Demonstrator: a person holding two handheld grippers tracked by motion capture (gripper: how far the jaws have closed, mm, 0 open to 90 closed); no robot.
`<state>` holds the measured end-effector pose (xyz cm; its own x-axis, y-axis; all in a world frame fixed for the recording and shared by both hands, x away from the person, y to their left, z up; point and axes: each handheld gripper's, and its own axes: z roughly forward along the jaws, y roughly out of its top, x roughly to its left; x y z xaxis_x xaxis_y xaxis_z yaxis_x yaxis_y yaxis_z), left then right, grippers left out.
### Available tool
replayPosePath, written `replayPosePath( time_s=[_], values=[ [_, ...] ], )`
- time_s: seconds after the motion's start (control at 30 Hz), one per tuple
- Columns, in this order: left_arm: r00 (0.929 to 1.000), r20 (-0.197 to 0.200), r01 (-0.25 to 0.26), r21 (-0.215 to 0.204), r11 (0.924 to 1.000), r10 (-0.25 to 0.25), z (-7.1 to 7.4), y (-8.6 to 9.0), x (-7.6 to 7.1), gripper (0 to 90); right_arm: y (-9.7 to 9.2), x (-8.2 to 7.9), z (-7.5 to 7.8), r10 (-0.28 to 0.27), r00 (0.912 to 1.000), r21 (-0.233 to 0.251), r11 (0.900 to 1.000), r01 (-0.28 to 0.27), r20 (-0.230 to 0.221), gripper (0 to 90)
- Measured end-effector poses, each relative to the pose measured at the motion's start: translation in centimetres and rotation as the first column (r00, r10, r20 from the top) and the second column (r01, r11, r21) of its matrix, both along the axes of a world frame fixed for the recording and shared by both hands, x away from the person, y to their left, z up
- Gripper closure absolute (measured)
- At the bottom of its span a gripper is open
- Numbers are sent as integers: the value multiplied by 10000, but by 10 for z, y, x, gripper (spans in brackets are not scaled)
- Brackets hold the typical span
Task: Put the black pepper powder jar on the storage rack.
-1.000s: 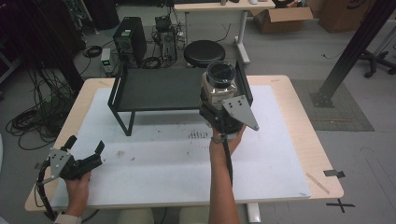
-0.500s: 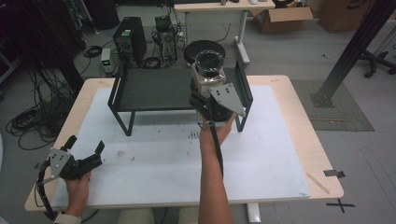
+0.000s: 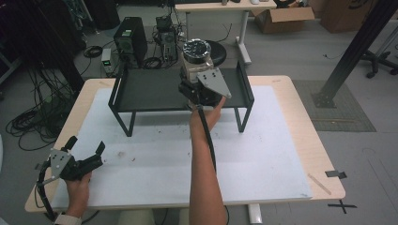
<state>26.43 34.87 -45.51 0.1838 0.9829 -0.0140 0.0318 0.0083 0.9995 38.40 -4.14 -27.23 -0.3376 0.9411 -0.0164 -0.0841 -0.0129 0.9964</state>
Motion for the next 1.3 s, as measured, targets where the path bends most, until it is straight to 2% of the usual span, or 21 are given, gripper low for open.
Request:
replayPosePath(
  time_s=[0.37,0.77,1.3],
  values=[
    [10000,-8,10,17,10000,-10,0,0,0,4,25,31,0,150,9997,-122,9998,-152,-199,252],
    [10000,-13,14,2,10000,-14,0,0,0,5,44,62,-13,125,9976,-56,9999,-130,-686,252],
    [10000,-5,21,20,10000,-21,0,0,0,5,56,80,-22,56,9949,-216,9997,-78,-1006,251]
  ],
)
